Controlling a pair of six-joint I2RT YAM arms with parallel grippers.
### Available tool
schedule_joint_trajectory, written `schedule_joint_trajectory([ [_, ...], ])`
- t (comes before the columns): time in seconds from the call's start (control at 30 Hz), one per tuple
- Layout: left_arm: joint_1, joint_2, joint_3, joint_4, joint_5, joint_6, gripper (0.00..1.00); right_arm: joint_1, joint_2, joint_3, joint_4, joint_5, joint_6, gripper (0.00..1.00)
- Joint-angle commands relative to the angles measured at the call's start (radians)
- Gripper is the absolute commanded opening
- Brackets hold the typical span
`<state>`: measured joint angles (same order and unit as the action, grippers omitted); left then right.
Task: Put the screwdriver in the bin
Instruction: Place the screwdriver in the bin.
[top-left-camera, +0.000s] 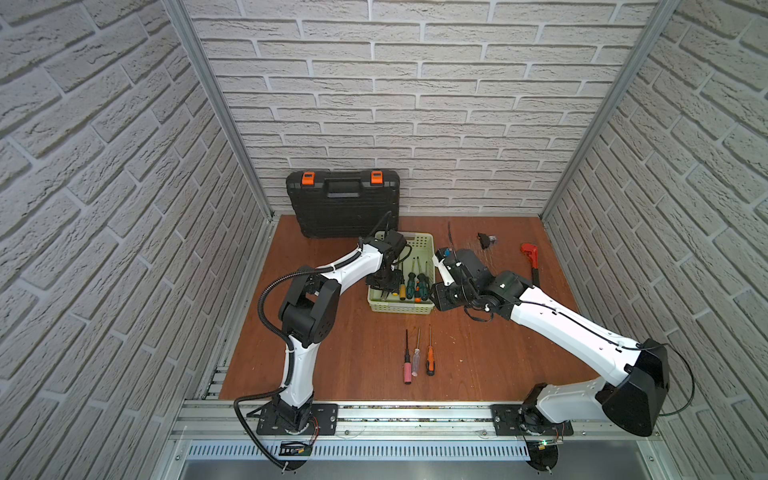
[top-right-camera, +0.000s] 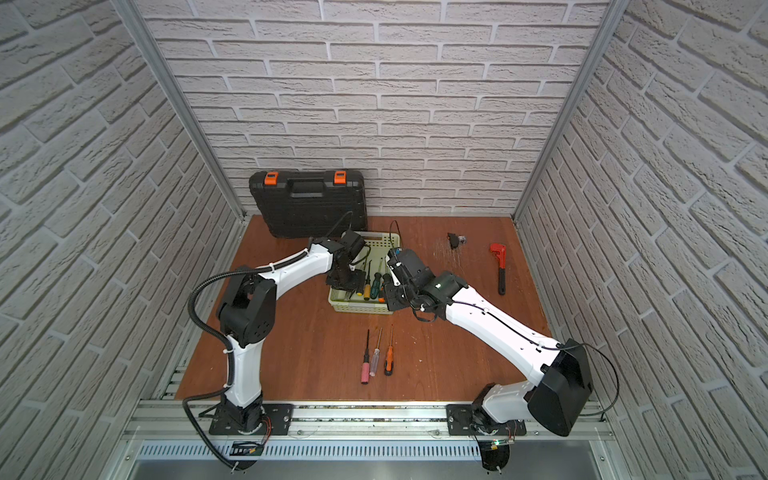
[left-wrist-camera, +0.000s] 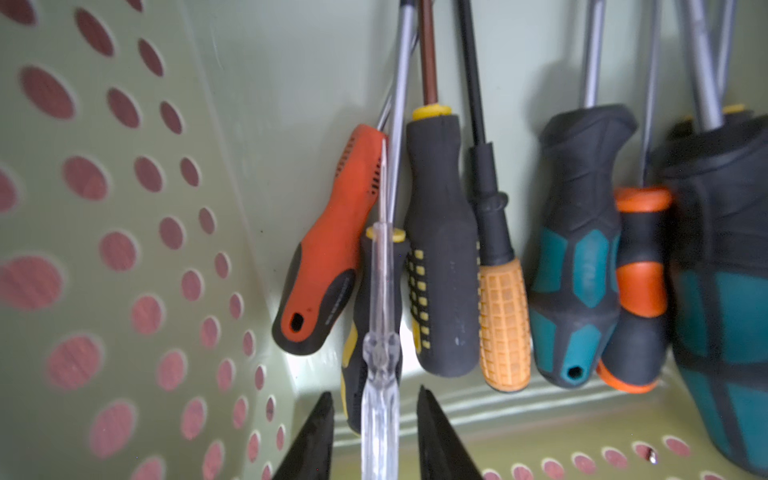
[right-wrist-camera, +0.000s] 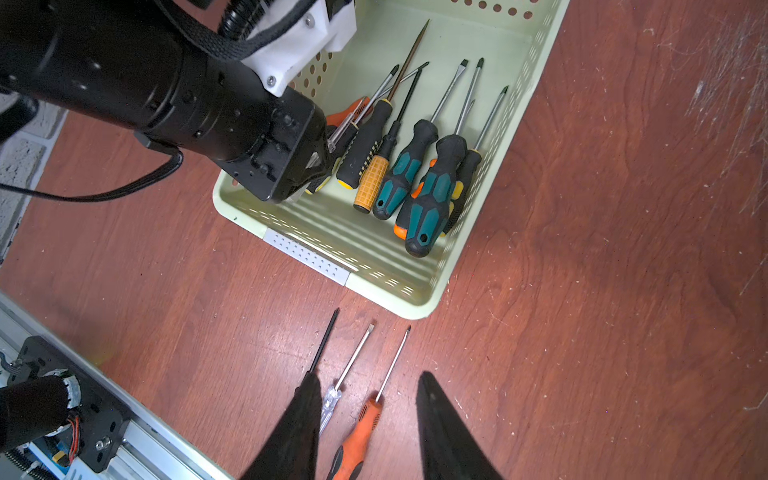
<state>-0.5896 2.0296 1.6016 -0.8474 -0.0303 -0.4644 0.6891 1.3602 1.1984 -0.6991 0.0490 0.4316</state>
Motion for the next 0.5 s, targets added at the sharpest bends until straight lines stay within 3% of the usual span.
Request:
schedule_joint_trajectory([
  [0.0,-0.004,-0.087,-0.005,0.023,-0.022,-0.004,0.36,-0.002,-0.034,-0.014,0.030,0.008,0.009,0.40],
  [0.47,-0.023,-0.398,-0.161,0.096,-0.003,-0.091,0.45,0.024,-0.028,-0.030,0.022,-0.013,0.064,0.41],
])
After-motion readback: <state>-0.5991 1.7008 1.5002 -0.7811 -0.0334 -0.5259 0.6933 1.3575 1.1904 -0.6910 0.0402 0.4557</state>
